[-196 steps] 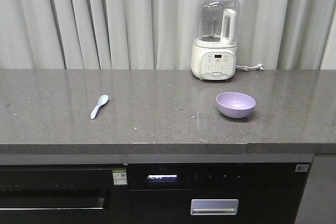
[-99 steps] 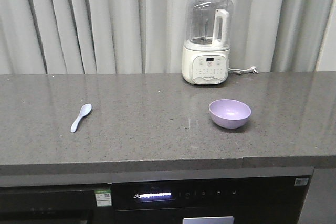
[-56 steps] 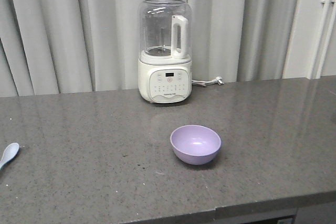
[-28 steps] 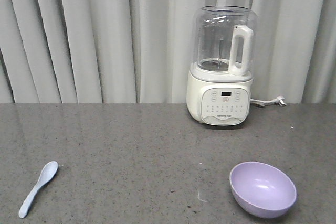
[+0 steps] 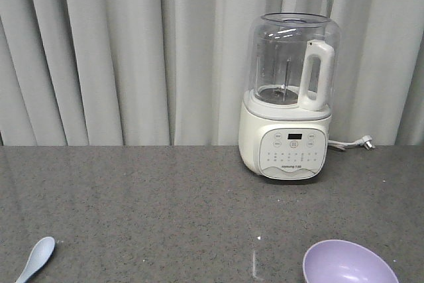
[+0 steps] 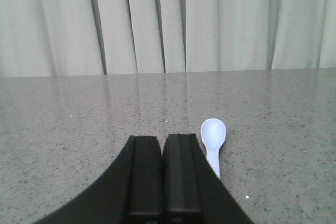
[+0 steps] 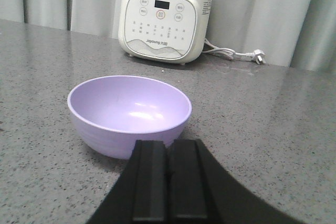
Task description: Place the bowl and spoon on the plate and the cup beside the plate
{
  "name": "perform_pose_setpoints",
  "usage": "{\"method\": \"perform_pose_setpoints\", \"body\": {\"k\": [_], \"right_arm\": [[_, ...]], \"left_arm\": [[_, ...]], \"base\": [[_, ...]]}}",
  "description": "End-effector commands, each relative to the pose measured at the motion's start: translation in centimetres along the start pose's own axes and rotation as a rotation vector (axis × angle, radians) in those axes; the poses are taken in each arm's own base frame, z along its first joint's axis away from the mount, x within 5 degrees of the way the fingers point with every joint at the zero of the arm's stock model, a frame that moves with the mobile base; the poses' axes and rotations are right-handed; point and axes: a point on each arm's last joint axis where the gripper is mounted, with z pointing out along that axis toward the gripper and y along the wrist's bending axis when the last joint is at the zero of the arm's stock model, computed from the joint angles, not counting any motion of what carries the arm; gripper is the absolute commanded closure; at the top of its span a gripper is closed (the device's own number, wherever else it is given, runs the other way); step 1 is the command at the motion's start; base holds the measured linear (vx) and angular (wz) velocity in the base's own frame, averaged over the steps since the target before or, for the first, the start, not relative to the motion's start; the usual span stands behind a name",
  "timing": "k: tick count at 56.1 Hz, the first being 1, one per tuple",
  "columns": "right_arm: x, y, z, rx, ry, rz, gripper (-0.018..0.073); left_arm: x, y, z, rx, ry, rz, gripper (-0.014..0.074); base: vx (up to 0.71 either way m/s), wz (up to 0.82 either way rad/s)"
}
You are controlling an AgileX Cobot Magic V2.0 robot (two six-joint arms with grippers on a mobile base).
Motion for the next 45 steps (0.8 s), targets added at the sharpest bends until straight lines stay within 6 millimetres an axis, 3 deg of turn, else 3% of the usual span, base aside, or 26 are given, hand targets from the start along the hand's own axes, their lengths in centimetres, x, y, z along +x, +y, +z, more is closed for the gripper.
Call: {"method": "perform_pose_setpoints", "body": {"k": [1,32,45], "right_arm": [[-0.7,-0.1,-0.1,0.017,-0.091,-0.005,0.0565],[-0.7,-0.1,-0.1,0.017,-0.091,-0.005,0.0565],[-2.1,-0.3,-0.3,0.031,-0.242,0.002,0.0565]], "left_arm": [[-1.9,0.0,-0.3,0.006,-0.128,-0.012,0.0599],[-1.9,0.0,-0.3,0.006,-0.128,-0.012,0.0599],[-2.2,0.0,-0.4,0.007,-0.159,-0.034,0.0599]], "base": [[0.1,-0.12],[0.04,-0.05],[0.0,0.0]]}}
